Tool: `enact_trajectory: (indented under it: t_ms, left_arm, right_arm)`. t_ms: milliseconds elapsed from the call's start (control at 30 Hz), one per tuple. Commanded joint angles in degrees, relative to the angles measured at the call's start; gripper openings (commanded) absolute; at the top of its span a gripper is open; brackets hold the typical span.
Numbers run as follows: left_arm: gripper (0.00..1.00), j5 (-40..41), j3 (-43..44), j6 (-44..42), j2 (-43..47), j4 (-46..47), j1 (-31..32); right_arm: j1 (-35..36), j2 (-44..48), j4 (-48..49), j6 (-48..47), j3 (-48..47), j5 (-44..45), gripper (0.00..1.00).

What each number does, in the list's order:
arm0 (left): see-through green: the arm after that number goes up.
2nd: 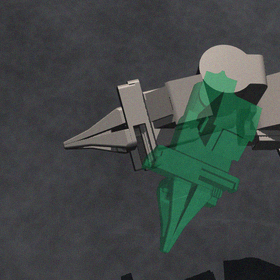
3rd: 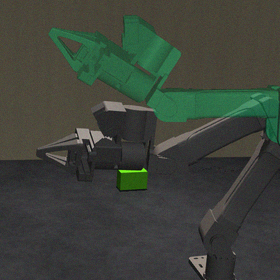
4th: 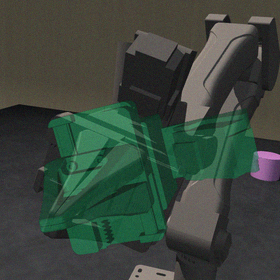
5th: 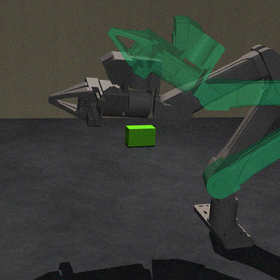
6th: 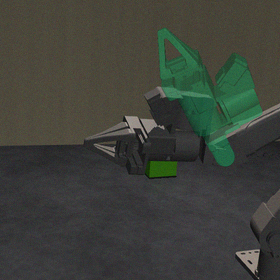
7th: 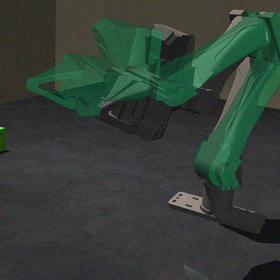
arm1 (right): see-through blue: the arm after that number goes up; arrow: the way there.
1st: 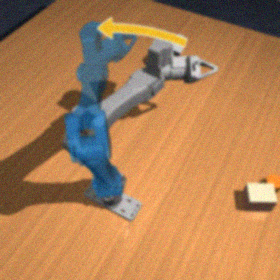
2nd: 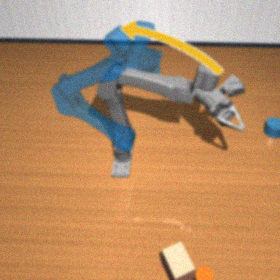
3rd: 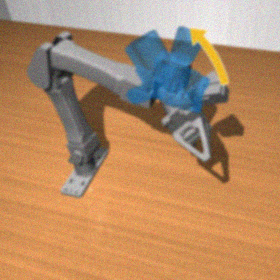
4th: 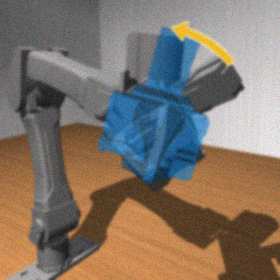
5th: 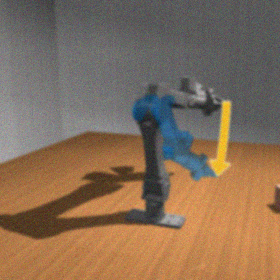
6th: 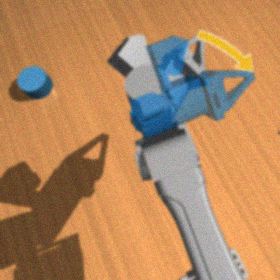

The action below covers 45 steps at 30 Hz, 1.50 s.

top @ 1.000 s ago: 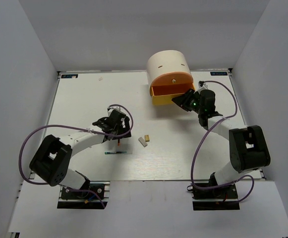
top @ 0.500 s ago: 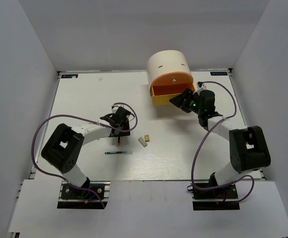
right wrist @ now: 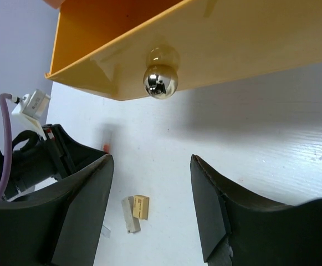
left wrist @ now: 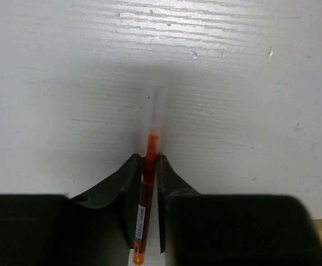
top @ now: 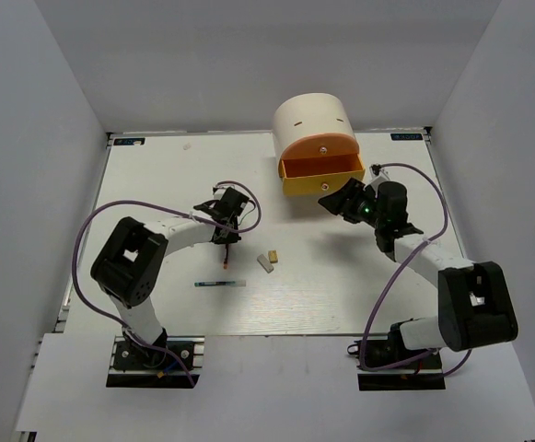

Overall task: Sort the stationery into containers
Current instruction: Grab a piece of stationery with the left arm, then place the stationery into the container

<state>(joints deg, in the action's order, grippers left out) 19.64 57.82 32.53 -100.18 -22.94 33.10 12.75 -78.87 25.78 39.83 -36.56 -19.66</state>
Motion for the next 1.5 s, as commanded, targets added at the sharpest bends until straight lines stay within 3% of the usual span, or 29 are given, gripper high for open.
enact_trajectory:
  t_ms: [0, 67, 333, 400, 500, 567, 600, 700, 900, 1033, 1267, 1467]
  left_arm:
    - [0.25, 1.0, 0.5, -1.1, -1.9, -4.0, -0.5]
    - [0.16, 0.4, 1.1, -1.6, -1.9, -4.0, -0.5]
    - [0.02, -6.6, 4.9, -8.5, 8.8, 3.1, 1.1]
    - [0.00, -9.8, 6.7, -10.5, 11.7, 6.3, 1.1]
    - [0.00, -14.4, 10.0, -12.7, 13.5, 9.9, 1.1]
    - [0.00, -19.0, 12.2, -13.9, 14.1, 13.3, 1.1]
    - [0.00, -20.9, 12.7, -15.7, 14.7, 14.9, 1.1]
    - [0.00, -28.0, 14.1, -18.4, 14.7, 21.7, 1.1]
    - [0.00, -37.9, 16.7, -24.8, 11.9, 34.2, 1.1]
    - [0.00, -42.6, 17.9, -28.4, 7.6, 41.8, 1.1]
    - [0.00, -47.8, 19.0, -29.8, 0.0, 57.1, 1.1]
    - [0.00, -47.2, 21.9, -30.4, -5.0, 60.7, 1.1]
  right_arm:
    - [-0.5, 2.8, -0.4, -2.4, 1.1, -0.1, 0.64]
    - [-0.6, 3.3, -1.3, -3.5, 1.3, -0.6, 0.66]
    - [-0.7, 6.0, -6.4, -14.1, 1.2, -3.2, 0.83]
    - [-0.7, 6.7, -7.4, -17.1, 2.0, -3.3, 0.83]
    - [-1.0, 9.6, -7.9, -21.4, 2.7, -4.5, 0.75]
    - [-1.2, 10.3, -7.3, -22.2, 4.0, -5.9, 0.56]
    - [-1.4, 11.4, -6.5, -22.7, 5.1, -7.2, 0.36]
    - [-1.5, 12.8, -6.0, -24.0, 6.0, -9.2, 0.02]
    - [-1.7, 14.8, -5.9, -27.8, 7.6, -11.9, 0.00]
    - [-1.9, 16.0, -4.8, -32.3, 8.3, -18.4, 0.00]
    - [-2.6, 15.9, -5.1, -33.4, 8.8, -21.6, 0.00]
    - [-2.8, 16.2, -4.2, -34.6, 9.1, -22.4, 0.00]
